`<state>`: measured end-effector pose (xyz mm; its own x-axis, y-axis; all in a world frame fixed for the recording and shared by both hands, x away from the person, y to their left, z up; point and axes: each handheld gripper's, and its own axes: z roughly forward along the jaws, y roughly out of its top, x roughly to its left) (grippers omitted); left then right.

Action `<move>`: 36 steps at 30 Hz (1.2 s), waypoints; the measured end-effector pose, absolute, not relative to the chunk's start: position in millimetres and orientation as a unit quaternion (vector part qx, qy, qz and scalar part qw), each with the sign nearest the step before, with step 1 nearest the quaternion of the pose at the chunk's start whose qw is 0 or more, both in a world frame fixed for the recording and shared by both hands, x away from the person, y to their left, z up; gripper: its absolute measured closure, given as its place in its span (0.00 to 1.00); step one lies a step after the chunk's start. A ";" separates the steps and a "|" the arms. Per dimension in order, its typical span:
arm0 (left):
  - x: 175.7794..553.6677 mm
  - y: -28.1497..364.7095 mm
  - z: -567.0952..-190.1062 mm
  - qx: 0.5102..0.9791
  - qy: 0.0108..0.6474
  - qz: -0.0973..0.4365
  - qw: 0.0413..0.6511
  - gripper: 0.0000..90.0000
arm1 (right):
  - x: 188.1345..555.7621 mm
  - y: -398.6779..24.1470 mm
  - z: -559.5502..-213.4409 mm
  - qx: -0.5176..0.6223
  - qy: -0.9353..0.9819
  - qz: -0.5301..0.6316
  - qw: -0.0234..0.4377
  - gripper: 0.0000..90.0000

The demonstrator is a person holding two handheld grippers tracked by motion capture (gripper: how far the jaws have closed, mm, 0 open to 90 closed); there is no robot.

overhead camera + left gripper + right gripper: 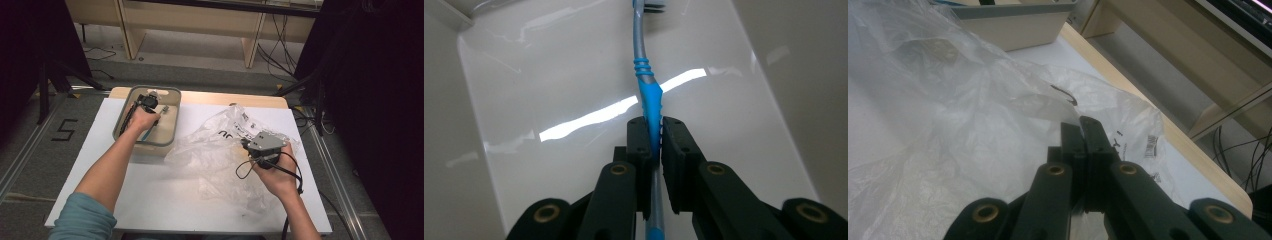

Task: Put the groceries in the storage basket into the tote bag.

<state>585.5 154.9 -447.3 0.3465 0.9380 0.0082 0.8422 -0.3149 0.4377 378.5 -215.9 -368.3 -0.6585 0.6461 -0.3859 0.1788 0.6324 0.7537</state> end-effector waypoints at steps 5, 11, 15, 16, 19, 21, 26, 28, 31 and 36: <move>585.4 155.6 -441.5 0.800 0.555 0.136 0.184 0.91 | 378.7 -215.5 -368.3 0.243 0.841 0.351 0.333 1.00; 583.3 157.2 -432.9 0.797 0.556 0.138 0.193 0.91 | 378.4 -215.0 -368.5 0.243 0.841 0.350 0.332 1.00; 581.1 161.7 -427.4 0.794 0.557 0.139 0.198 0.91 | 378.1 -214.6 -368.5 0.244 0.841 0.350 0.332 1.00; 580.4 162.9 -425.9 0.793 0.558 0.139 0.200 0.91 | 378.0 -214.4 -368.5 0.244 0.841 0.351 0.331 1.00; 578.4 166.2 -421.0 0.791 0.559 0.138 0.206 0.91 | 378.2 -214.1 -368.5 0.243 0.841 0.351 0.332 1.00; 576.7 167.4 -418.2 0.790 0.560 0.139 0.210 0.91 | 378.3 -213.8 -368.6 0.243 0.841 0.351 0.332 1.00; 573.2 170.9 -412.4 0.790 0.556 0.139 0.218 0.91 | 378.2 -214.0 -368.6 0.244 0.841 0.351 0.333 1.00; 571.7 171.6 -410.1 0.790 0.555 0.139 0.220 0.91 | 378.1 -213.9 -368.6 0.244 0.841 0.351 0.332 1.00; 569.1 172.4 -406.2 0.792 0.551 0.139 0.223 0.91 | 378.2 -213.8 -368.6 0.244 0.841 0.351 0.332 1.00; 563.2 174.3 -400.2 0.798 0.540 0.137 0.232 0.91 | 377.8 -213.9 -368.3 0.244 0.841 0.351 0.331 1.00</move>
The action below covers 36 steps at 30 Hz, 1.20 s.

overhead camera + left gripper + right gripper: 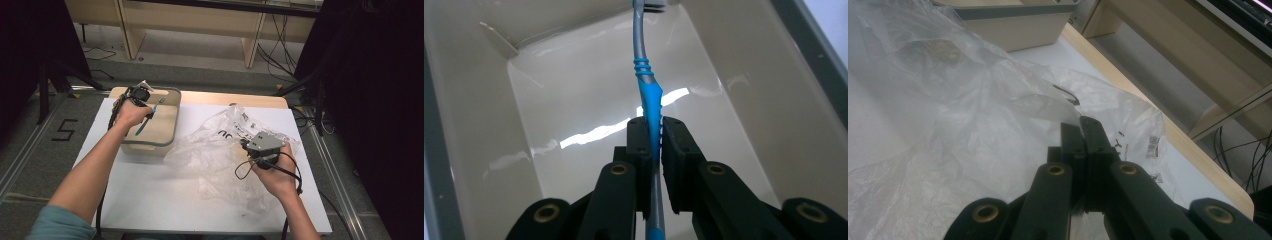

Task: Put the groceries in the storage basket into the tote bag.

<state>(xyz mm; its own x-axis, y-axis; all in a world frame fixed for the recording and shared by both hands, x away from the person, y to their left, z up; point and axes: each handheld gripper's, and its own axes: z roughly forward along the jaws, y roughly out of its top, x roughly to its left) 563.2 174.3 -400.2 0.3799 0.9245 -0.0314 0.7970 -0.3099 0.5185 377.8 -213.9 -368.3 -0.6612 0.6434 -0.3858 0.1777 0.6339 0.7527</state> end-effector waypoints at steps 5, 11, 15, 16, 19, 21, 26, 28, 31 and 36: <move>556.7 175.3 -391.6 0.801 0.530 0.138 0.242 0.91 | 377.9 -213.8 -368.2 0.245 0.841 0.351 0.331 1.00; 546.7 174.7 -385.3 0.809 0.514 0.138 0.250 0.91 | 377.6 -213.8 -368.1 0.244 0.841 0.351 0.331 1.00; 540.3 172.8 -379.8 0.812 0.505 0.142 0.258 0.91 | 377.5 -213.4 -368.1 0.244 0.841 0.350 0.331 1.00; 538.7 172.3 -378.8 0.811 0.504 0.141 0.261 0.91 | 377.5 -213.4 -368.0 0.243 0.842 0.350 0.331 1.00; 534.6 171.6 -377.2 0.814 0.500 0.141 0.262 0.91 | 377.3 -213.3 -368.0 0.244 0.842 0.350 0.331 1.00; 531.8 171.3 -376.2 0.814 0.497 0.137 0.267 0.91 | 377.4 -213.6 -367.9 0.244 0.841 0.351 0.332 1.00; 523.9 168.7 -373.1 0.817 0.487 0.136 0.278 0.91 | 377.6 -213.6 -368.3 0.244 0.841 0.351 0.331 1.00; 520.9 168.6 -371.7 0.818 0.484 0.135 0.280 0.91 | 377.6 -213.5 -368.3 0.244 0.841 0.351 0.331 1.00; 516.2 168.4 -370.5 0.818 0.481 0.131 0.287 0.91 | 377.6 -213.4 -368.5 0.245 0.841 0.350 0.331 1.00; 508.7 168.2 -368.3 0.819 0.476 0.128 0.295 0.91 | 377.3 -213.0 -368.3 0.245 0.841 0.350 0.331 1.00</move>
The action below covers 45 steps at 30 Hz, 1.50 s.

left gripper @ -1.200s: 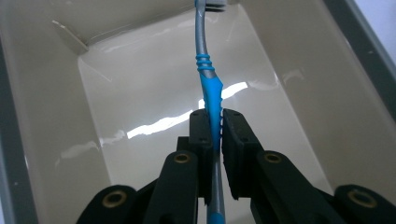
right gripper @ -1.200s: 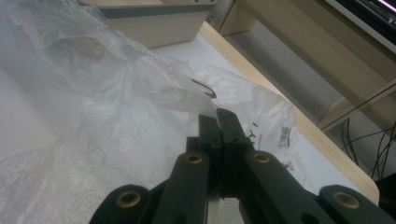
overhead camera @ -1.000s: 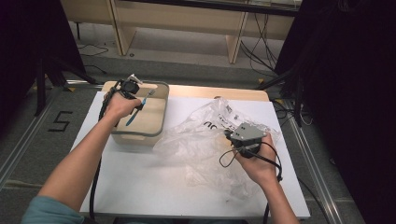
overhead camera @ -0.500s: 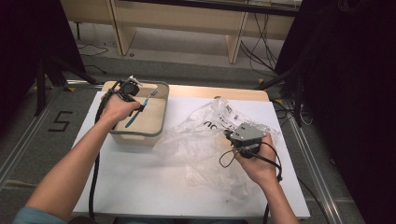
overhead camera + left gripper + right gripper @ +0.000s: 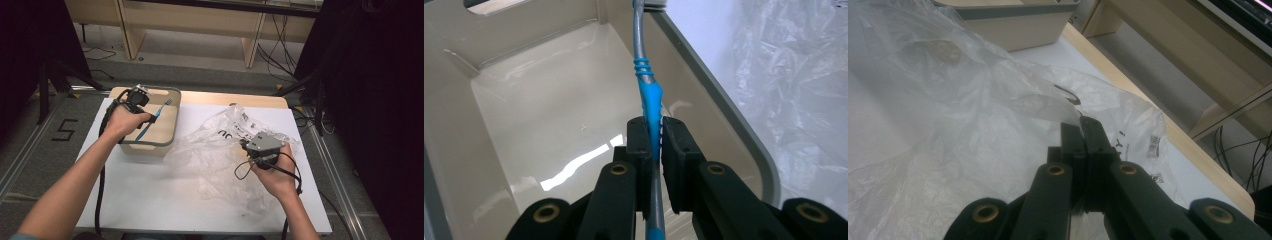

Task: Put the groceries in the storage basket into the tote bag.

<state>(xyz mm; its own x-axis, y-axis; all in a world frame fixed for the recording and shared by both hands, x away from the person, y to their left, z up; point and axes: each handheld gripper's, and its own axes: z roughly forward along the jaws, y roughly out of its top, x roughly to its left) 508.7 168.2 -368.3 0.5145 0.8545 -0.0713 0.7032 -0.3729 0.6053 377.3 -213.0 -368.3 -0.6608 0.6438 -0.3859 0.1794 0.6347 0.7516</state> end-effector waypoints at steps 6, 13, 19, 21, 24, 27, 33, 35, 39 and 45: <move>502.6 169.2 -366.4 0.819 0.471 0.129 0.301 0.91 | 377.3 -213.0 -368.4 0.245 0.841 0.351 0.332 1.00; 496.5 168.1 -363.8 0.821 0.463 0.122 0.310 0.91 | 377.2 -212.6 -368.5 0.245 0.841 0.351 0.331 1.00; 487.0 165.9 -361.0 0.821 0.455 0.116 0.325 0.91 | 376.7 -212.3 -368.6 0.246 0.841 0.352 0.330 1.00; 483.1 164.9 -360.4 0.824 0.450 0.114 0.326 0.91 | 376.8 -212.1 -368.6 0.246 0.841 0.352 0.330 1.00; 476.7 163.2 -358.8 0.824 0.444 0.108 0.334 0.91 | 376.8 -212.0 -368.5 0.246 0.841 0.351 0.331 1.00; 469.9 161.4 -356.6 0.828 0.434 0.107 0.339 0.91 | 376.8 -212.0 -368.5 0.246 0.841 0.351 0.330 1.00; 457.4 158.4 -359.6 0.830 0.426 0.092 0.347 0.91 | 377.0 -212.4 -368.3 0.243 0.842 0.351 0.331 1.00; 454.2 157.5 -360.7 0.832 0.424 0.088 0.348 0.91 | 376.9 -212.1 -368.3 0.243 0.842 0.350 0.331 1.00; 447.8 155.5 -361.1 0.834 0.417 0.085 0.351 0.91 | 377.2 -211.3 -368.8 0.245 0.842 0.350 0.330 1.00; 440.9 151.5 -362.1 0.837 0.409 0.079 0.354 0.91 | 377.3 -211.1 -369.0 0.244 0.842 0.350 0.329 1.00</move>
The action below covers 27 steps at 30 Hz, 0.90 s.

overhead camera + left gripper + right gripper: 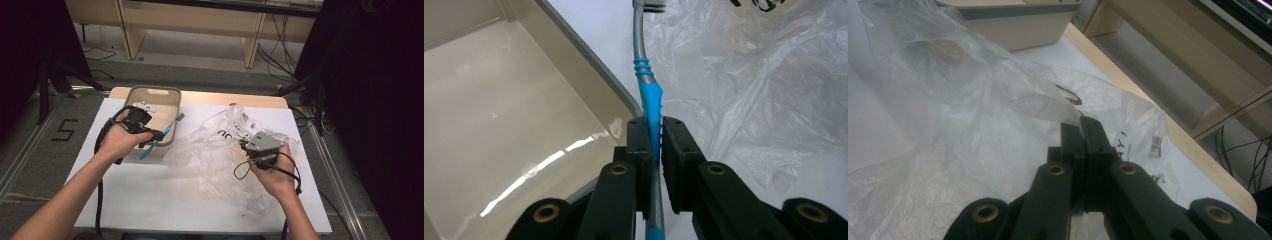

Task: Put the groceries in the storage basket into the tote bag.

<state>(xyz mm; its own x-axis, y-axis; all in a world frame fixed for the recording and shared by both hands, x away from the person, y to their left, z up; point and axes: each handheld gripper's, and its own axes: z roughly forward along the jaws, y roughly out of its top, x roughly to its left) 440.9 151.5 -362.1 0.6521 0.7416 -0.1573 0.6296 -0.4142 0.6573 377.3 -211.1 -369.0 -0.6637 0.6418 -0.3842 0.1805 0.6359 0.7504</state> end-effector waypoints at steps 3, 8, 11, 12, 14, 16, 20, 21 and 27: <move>439.6 150.8 -365.2 0.838 0.410 0.075 0.351 0.91 | 377.3 -211.2 -369.1 0.244 0.843 0.349 0.329 1.00; 438.0 151.1 -367.4 0.839 0.409 0.073 0.351 0.91 | 377.3 -210.9 -369.2 0.242 0.843 0.349 0.329 1.00; 435.8 150.3 -367.0 0.840 0.407 0.072 0.352 0.91 | 377.3 -210.8 -369.2 0.243 0.843 0.349 0.329 1.00; 435.2 150.2 -366.8 0.840 0.406 0.072 0.352 0.91 | 377.4 -210.8 -369.1 0.243 0.843 0.350 0.329 1.00; 434.2 149.9 -366.6 0.840 0.406 0.072 0.353 0.91 | 377.5 -210.8 -369.0 0.243 0.843 0.350 0.330 1.00; 433.1 150.3 -366.5 0.842 0.403 0.071 0.352 0.91 | 377.2 -210.8 -369.0 0.243 0.843 0.350 0.329 1.00; 430.4 149.4 -367.5 0.841 0.403 0.066 0.355 0.91 | 377.5 -211.0 -369.1 0.244 0.842 0.350 0.329 1.00; 429.9 149.1 -367.8 0.841 0.403 0.065 0.356 0.91 | 377.4 -211.0 -369.1 0.244 0.843 0.350 0.329 1.00; 427.7 148.7 -368.0 0.843 0.399 0.065 0.354 0.91 | 377.1 -210.7 -368.8 0.244 0.842 0.351 0.329 1.00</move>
<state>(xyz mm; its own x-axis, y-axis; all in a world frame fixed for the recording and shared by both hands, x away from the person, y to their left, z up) 427.7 148.7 -368.0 0.6738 0.7183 -0.1733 0.6265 -0.4310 0.6495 377.1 -210.7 -368.8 -0.6643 0.6423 -0.3823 0.1808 0.6344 0.7516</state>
